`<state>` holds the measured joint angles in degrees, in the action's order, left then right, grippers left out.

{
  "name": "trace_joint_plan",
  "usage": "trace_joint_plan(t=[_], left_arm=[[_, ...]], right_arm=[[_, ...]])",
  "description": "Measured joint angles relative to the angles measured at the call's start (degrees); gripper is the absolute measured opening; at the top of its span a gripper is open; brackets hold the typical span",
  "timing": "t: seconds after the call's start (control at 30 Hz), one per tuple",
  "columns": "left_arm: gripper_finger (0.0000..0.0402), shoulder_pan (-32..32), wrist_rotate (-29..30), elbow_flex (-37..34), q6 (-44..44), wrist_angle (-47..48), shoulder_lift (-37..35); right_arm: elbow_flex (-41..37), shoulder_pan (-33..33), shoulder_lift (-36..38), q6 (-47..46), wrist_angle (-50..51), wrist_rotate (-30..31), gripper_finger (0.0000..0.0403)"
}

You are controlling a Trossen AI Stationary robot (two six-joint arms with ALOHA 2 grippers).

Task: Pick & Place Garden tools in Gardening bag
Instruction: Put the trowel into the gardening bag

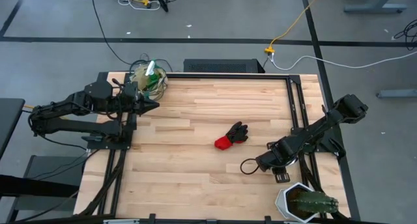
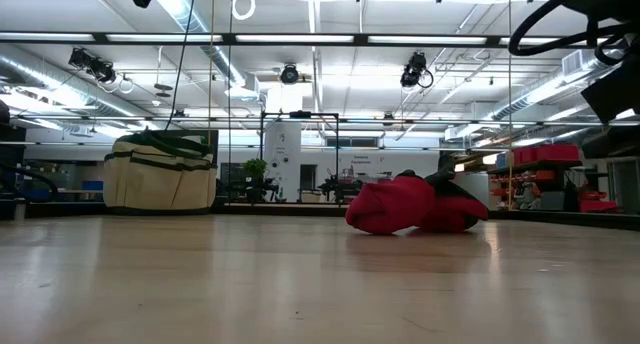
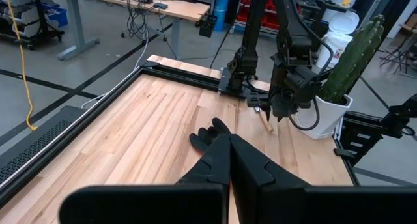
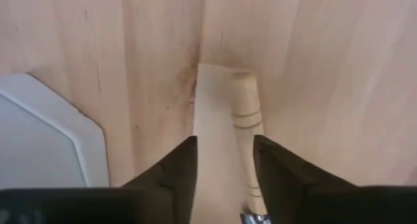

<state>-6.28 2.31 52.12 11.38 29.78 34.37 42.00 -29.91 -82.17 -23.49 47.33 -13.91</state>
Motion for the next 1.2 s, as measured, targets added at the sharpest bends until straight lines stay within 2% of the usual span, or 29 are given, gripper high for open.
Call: trace_joint_plan(t=[0.13, 0.3, 0.7, 0.87, 1.2], left_arm=[[0.0014, 0.0, 0.0, 0.0, 0.0, 0.0, 0.0], [0.001, 0.0, 0.0, 0.0, 0.0, 0.0, 0.0], [0.0015, 0.0, 0.7, 0.0, 0.0, 0.0, 0.0], [0.0005, 0.0, 0.7, 0.0, 0.0, 0.0, 0.0], [0.0018, 0.0, 1.1, 0.0, 0.0, 0.0, 0.0]], right_arm=[[0.0, 0.0, 0.0, 0.2, -0.1, 2.4, 0.0185], [0.0, -0.5, 0.0, 2.0, -1.5, 4.5, 0.0201], [0.0, -6.7, 0.0, 1.5, -2.8, 11.3, 0.0193], [0.0, -9.2, 0.0, 0.8, -2.8, 15.1, 0.0188], [-3.0, -9.8, 0.0, -2.6, -3.2, 14.9, 0.0185]])
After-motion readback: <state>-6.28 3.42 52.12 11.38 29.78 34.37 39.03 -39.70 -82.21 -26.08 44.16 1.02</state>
